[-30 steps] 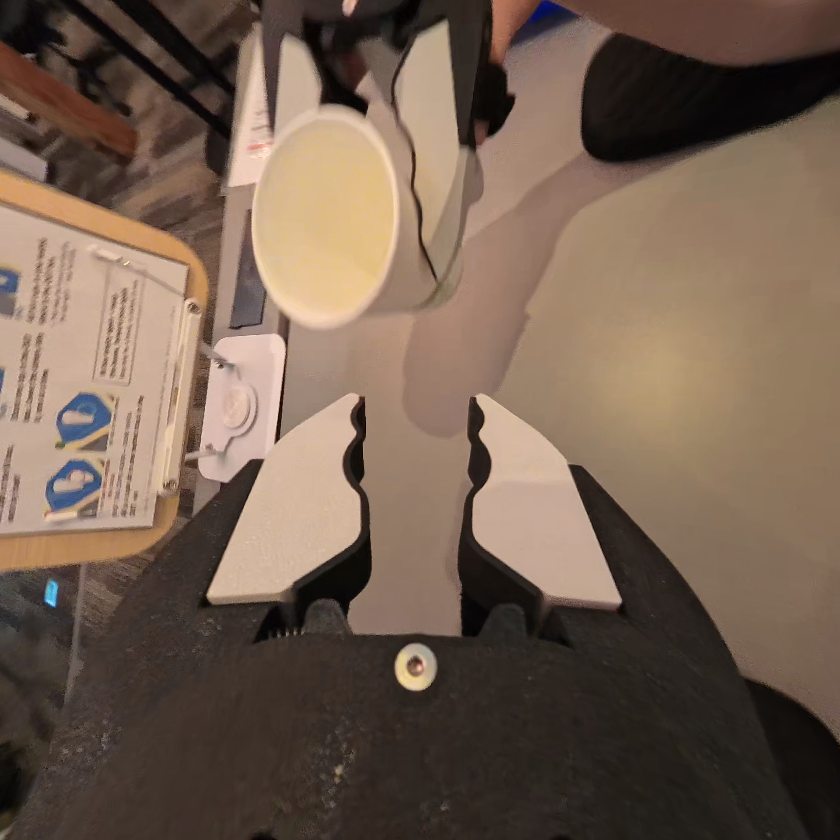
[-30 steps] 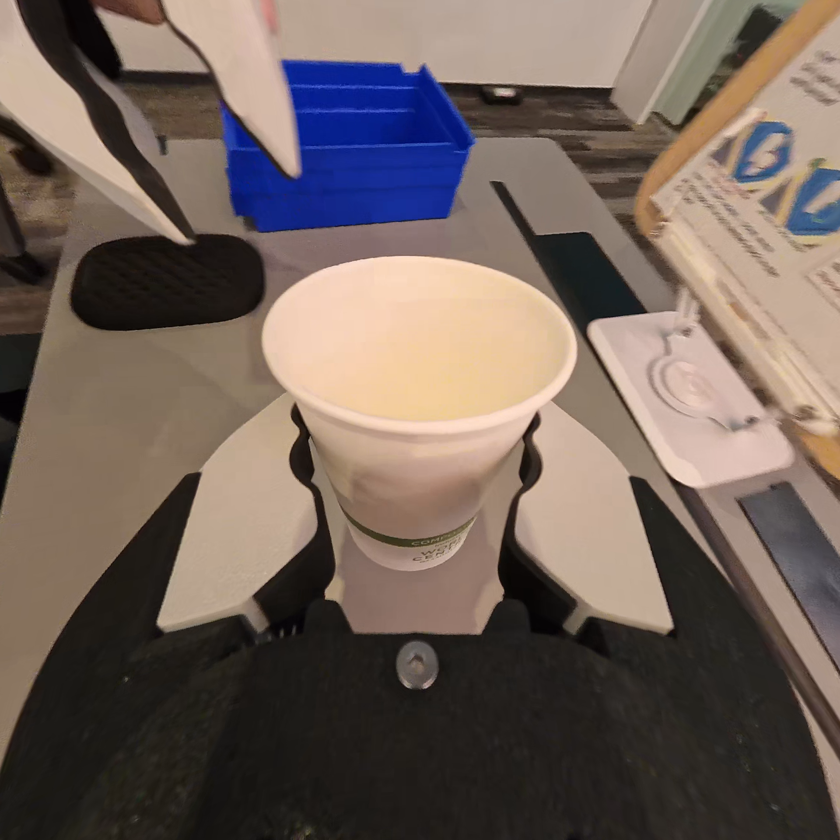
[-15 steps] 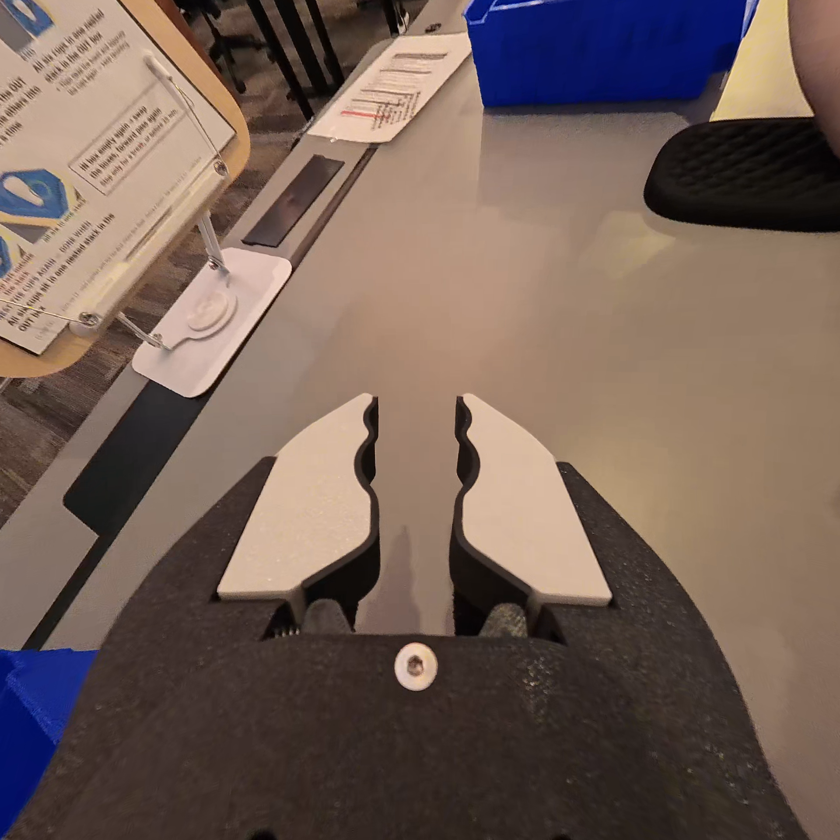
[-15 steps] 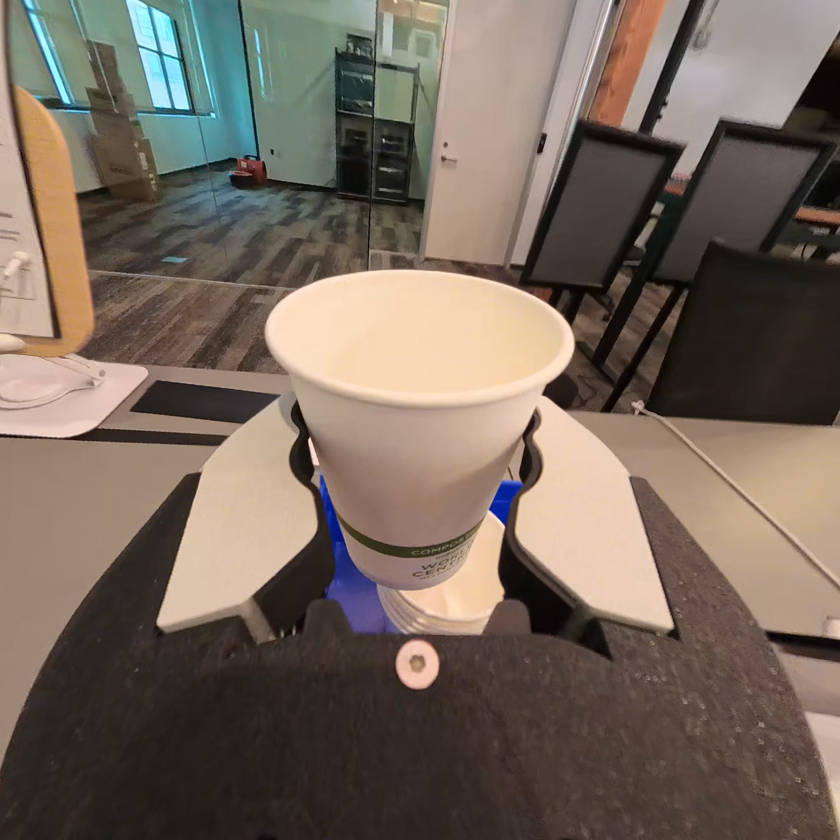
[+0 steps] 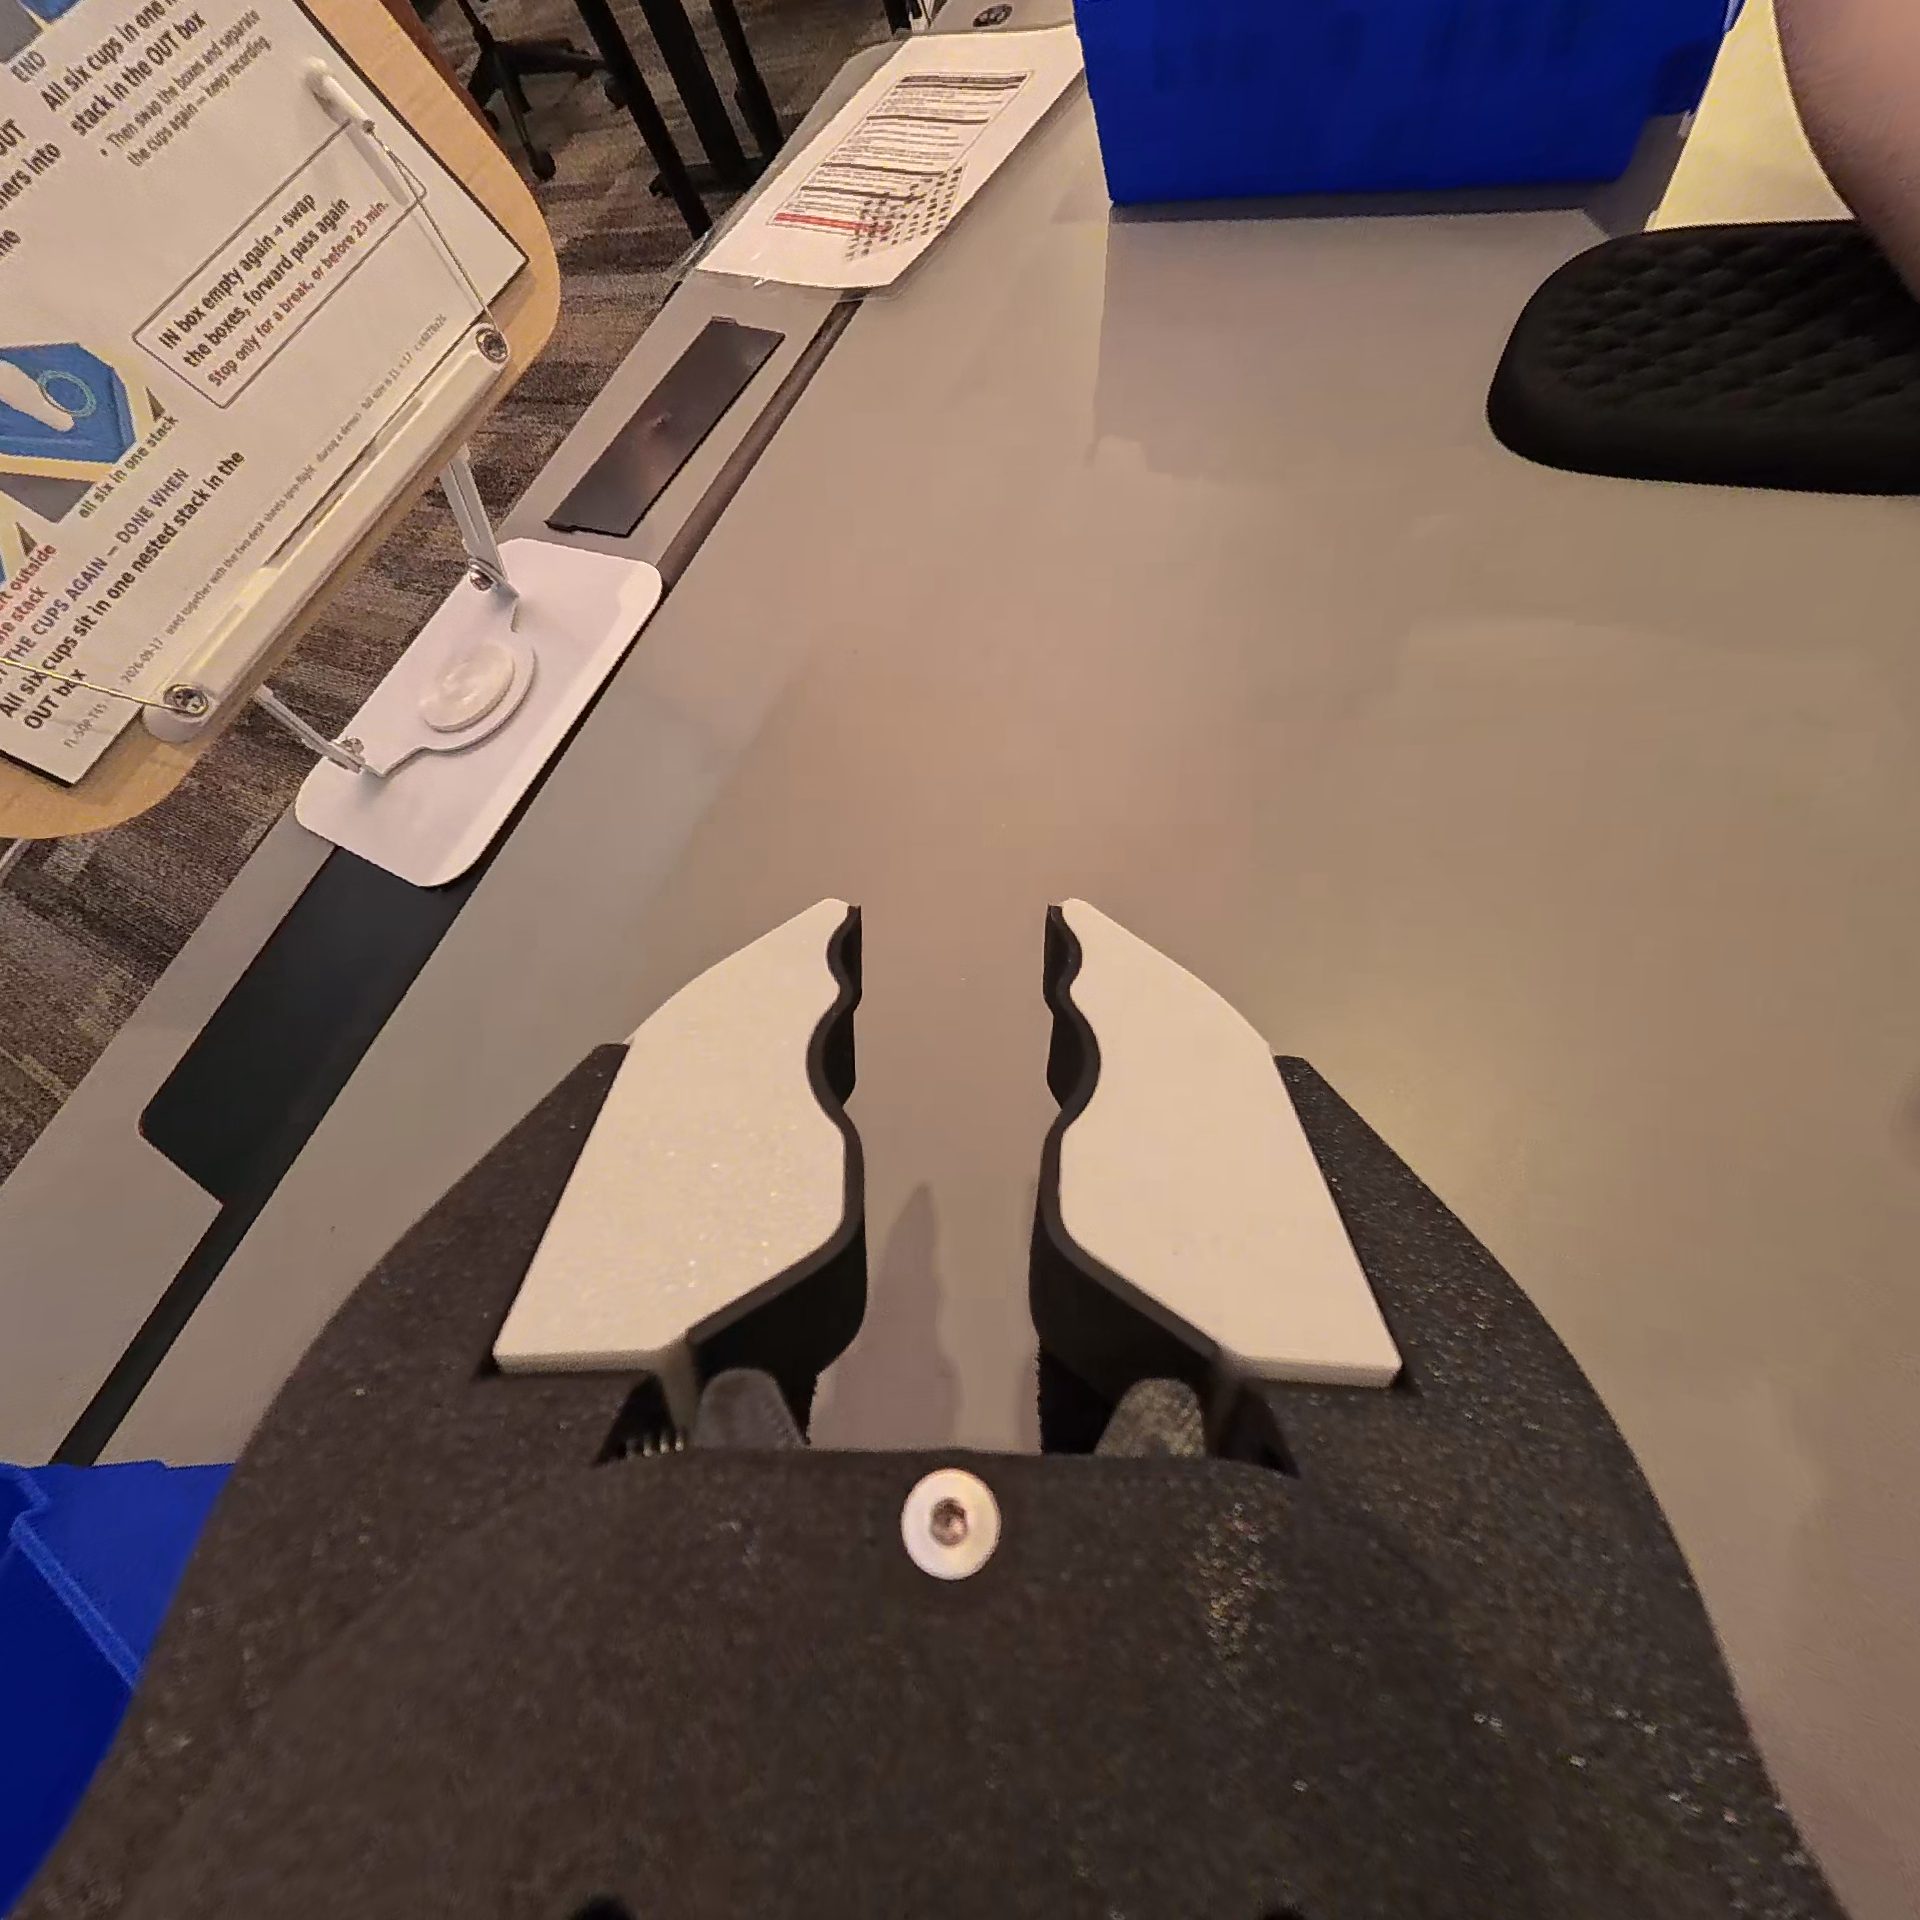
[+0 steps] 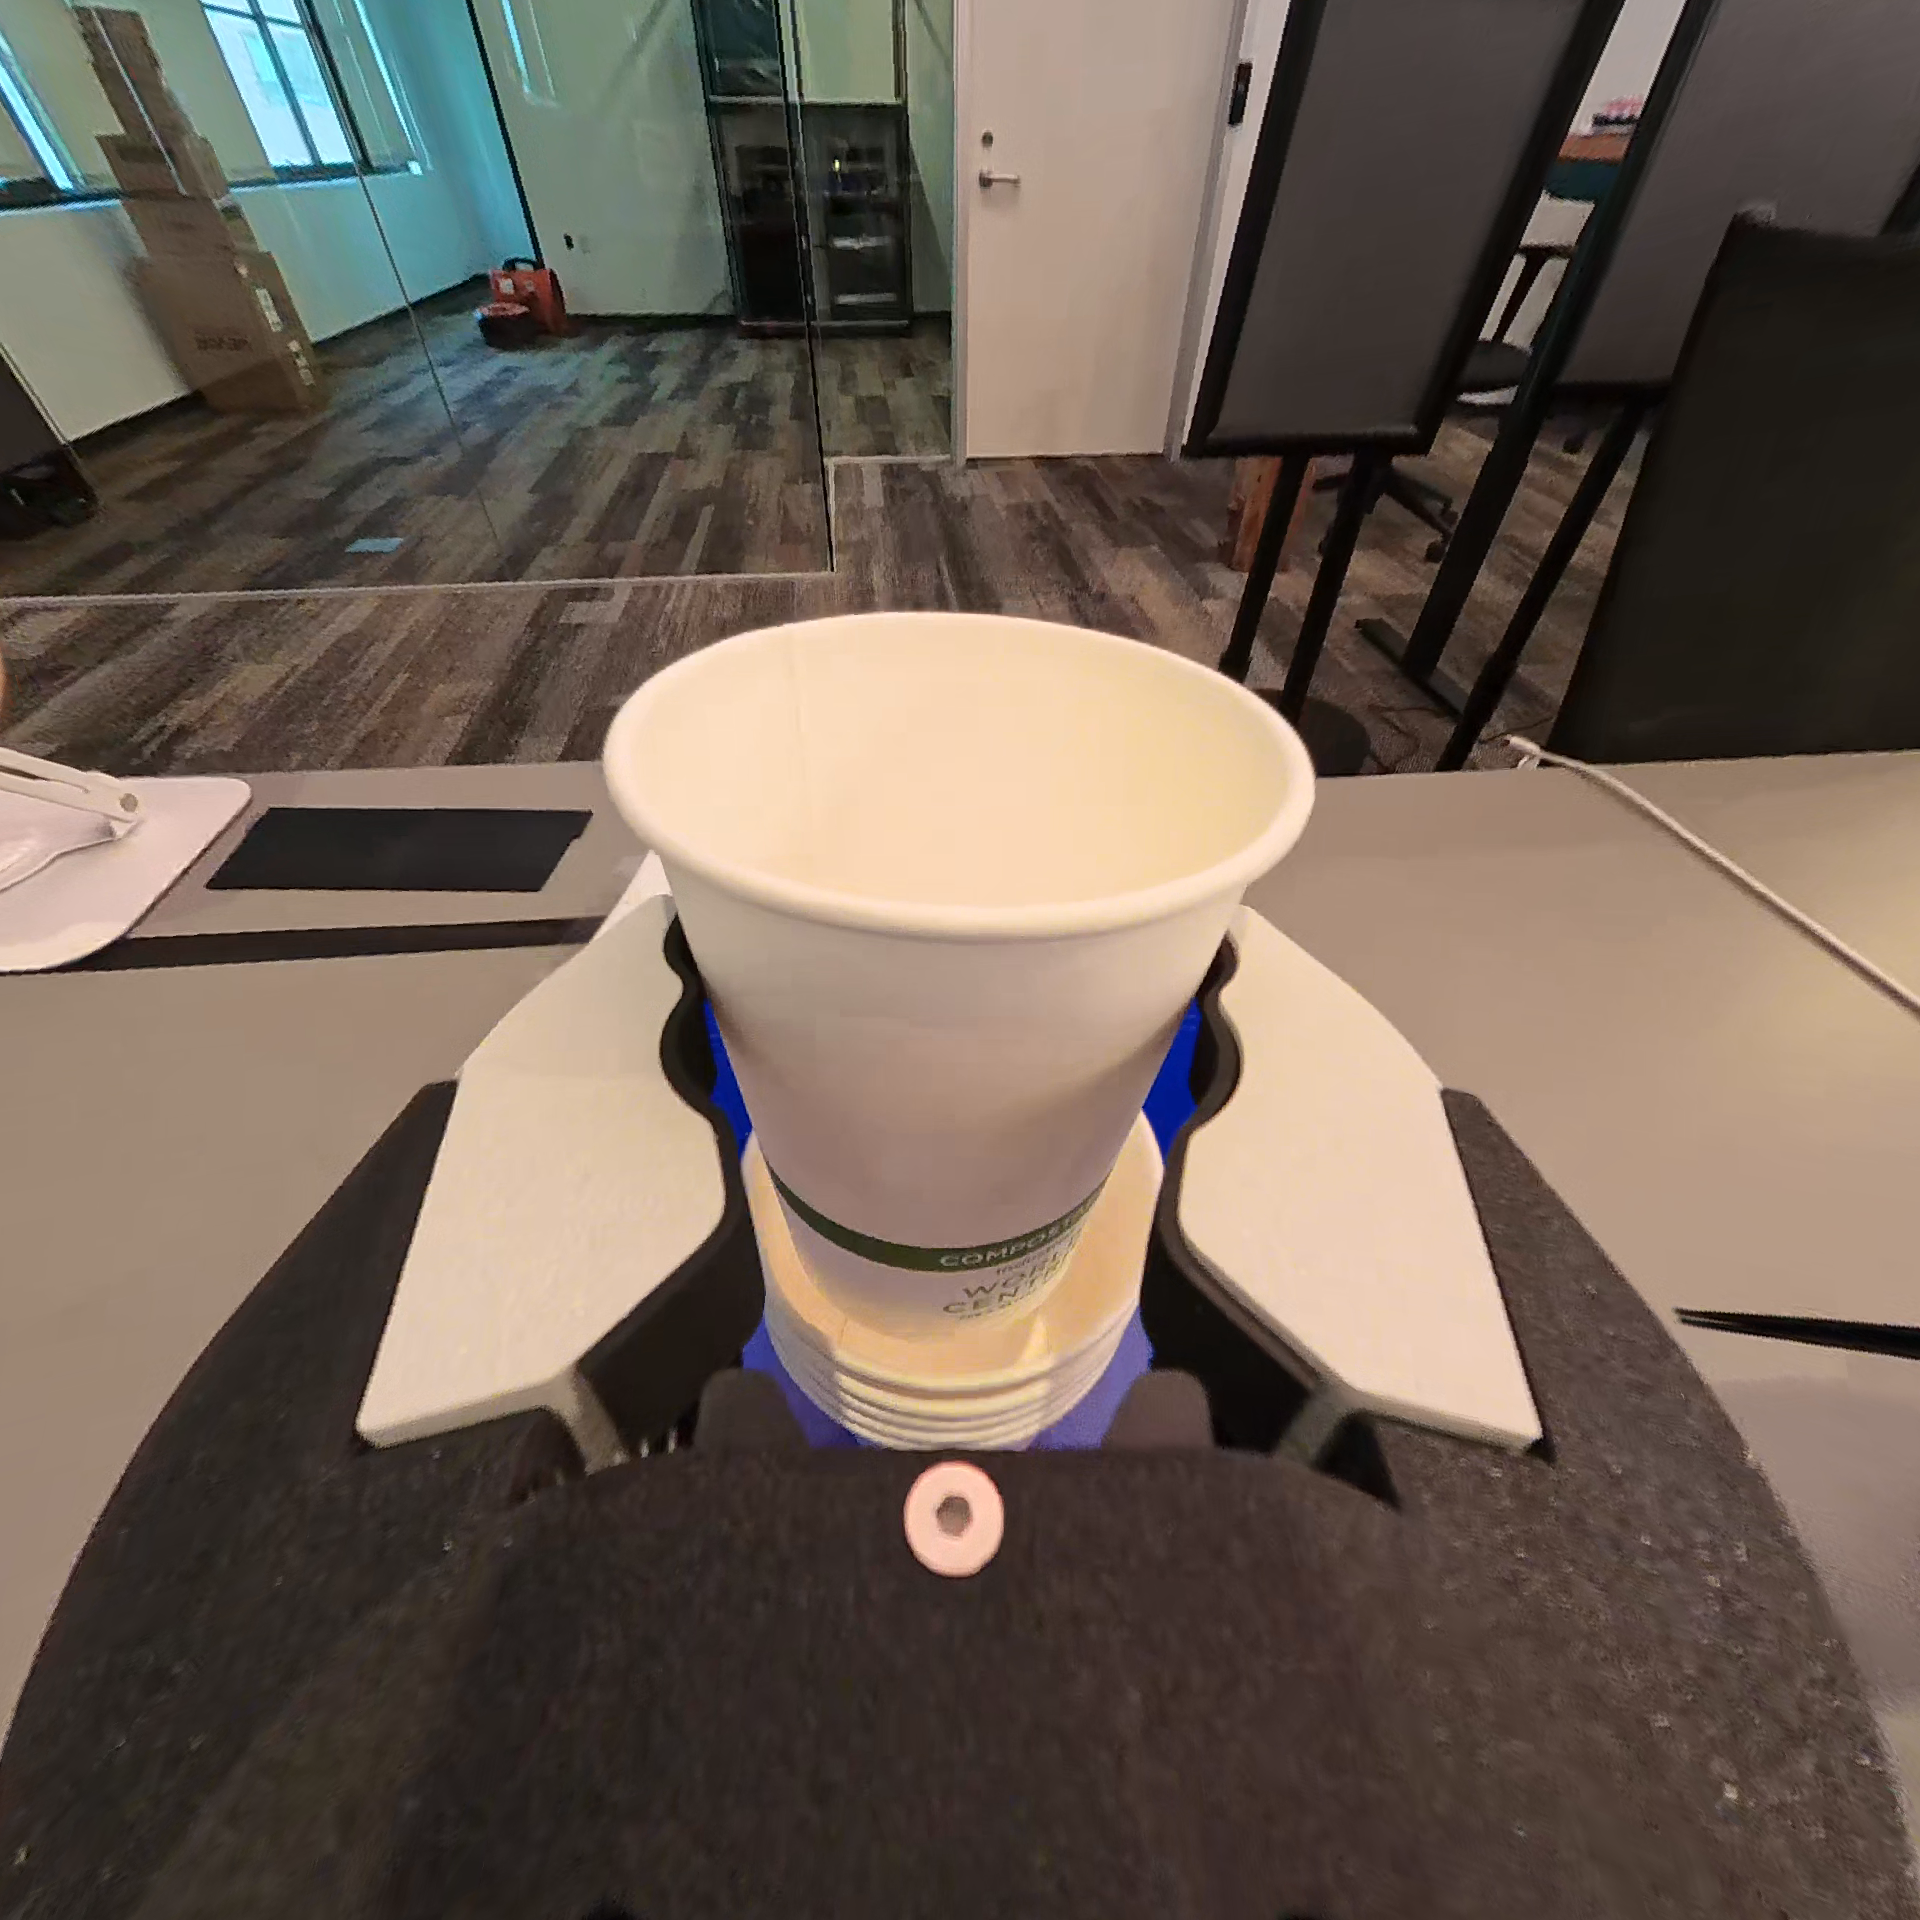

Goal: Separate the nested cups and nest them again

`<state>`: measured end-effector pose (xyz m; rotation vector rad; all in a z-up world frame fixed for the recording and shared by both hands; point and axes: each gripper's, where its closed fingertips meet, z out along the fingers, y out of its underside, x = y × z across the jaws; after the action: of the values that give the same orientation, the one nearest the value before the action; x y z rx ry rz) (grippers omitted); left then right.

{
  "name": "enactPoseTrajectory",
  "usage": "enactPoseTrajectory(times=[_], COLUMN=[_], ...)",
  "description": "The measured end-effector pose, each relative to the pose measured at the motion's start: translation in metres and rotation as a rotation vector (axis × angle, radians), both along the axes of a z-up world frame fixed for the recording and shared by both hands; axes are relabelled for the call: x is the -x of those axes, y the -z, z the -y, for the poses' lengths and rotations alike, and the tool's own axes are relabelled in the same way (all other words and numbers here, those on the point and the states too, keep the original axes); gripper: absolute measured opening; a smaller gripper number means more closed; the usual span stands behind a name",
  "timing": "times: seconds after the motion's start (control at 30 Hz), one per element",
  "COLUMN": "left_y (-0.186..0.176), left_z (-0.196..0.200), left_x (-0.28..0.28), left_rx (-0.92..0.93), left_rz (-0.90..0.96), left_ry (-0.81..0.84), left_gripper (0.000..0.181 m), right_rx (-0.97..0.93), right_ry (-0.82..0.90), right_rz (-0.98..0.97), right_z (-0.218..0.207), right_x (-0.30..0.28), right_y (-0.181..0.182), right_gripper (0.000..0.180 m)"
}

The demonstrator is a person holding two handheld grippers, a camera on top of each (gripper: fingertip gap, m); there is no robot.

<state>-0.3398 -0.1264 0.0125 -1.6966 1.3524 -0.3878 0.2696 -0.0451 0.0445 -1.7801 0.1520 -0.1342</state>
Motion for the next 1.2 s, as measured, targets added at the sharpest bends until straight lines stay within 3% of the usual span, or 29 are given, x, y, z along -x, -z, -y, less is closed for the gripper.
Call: enactPoseTrajectory(times=[0.67, 0.9, 1.2], left_y=[0.001, 0.000, -0.003], left_z=[0.003, 0.003, 0.003], left_x=[-0.003, -0.003, 0.001], left_rx=[0.000, -0.001, -0.007], left_rz=[-0.011, -0.014, 0.010], left_ry=[0.013, 0.015, -0.006], left_gripper=[0.032, 0.032, 0.032], right_rx=[0.321, 0.405, 0.252], right_ry=[0.004, 0.024, -0.013], right_rz=[0.037, 0.021, 0.005], right_z=[0.011, 0.025, 0.054], right_x=[0.005, 0.006, 0.018], right_y=[0.036, 0.040, -0.008], right_gripper=[0.092, 0.104, 0.101])
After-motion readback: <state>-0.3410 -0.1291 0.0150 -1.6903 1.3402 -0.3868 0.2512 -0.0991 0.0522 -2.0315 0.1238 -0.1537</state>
